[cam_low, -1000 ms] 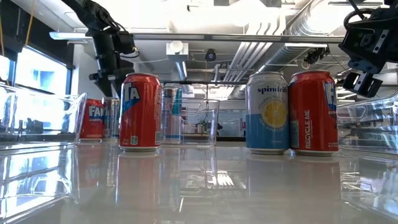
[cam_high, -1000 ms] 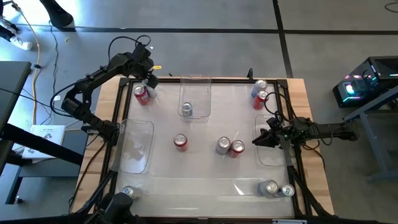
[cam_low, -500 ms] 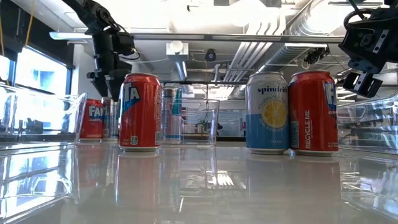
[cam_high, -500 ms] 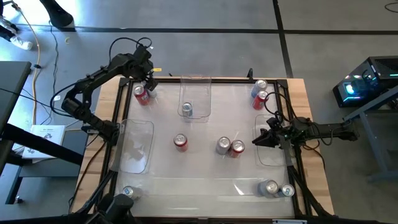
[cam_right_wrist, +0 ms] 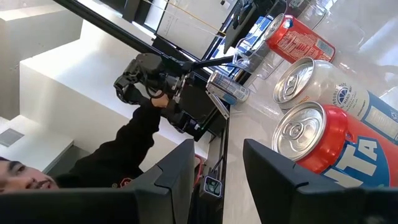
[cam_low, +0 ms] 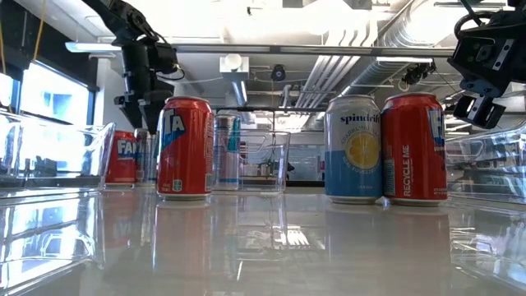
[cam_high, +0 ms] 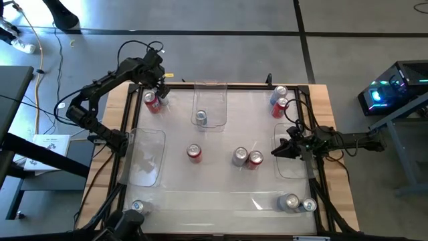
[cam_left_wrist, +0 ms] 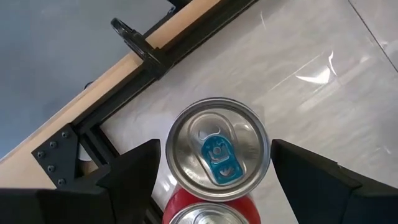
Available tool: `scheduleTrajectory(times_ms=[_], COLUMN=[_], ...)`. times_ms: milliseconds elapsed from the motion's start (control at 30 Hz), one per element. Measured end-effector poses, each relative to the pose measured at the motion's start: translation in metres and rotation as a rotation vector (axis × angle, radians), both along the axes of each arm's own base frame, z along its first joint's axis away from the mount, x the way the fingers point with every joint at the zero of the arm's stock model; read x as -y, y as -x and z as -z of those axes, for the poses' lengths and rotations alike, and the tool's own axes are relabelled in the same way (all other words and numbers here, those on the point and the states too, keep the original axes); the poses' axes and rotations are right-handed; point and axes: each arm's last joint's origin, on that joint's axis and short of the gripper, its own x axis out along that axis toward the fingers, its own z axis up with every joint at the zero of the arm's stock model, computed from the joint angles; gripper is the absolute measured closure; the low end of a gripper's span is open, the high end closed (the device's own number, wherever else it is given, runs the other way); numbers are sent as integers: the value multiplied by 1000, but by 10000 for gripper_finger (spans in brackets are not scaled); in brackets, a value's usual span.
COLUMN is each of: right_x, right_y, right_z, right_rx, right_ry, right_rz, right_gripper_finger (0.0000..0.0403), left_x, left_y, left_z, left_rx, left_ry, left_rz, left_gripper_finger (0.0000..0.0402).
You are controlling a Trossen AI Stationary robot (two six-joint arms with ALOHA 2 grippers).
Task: Sort soda cans
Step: Put the top blue soda can into the top center transparent bin
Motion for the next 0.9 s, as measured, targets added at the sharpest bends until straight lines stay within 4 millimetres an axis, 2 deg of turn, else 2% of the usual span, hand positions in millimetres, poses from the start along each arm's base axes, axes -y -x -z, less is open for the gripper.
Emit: scheduleTrajectory(times_ms=[233,367,633,767,900], right_x=[0,0,0,0,0], right_y=[0,0,0,0,0], right_z=[0,0,0,0,0], right_rx=[0,0,0,0,0], right_ry=[0,0,0,0,0], right_rz=[0,0,0,0,0], right_gripper_finger=[270,270,270,270,270], left_x=[7,9,4,3,7], left_y=[-1,-5,-12,-16,-30], left_z=[23,25,22,12,-15], left_rx=[-36,-38,4,21,72], left_ry=[22,12,-63,-105,-186], left_rz=[24,41,80,105,171], left_gripper_finger=[101,111,175,191,191])
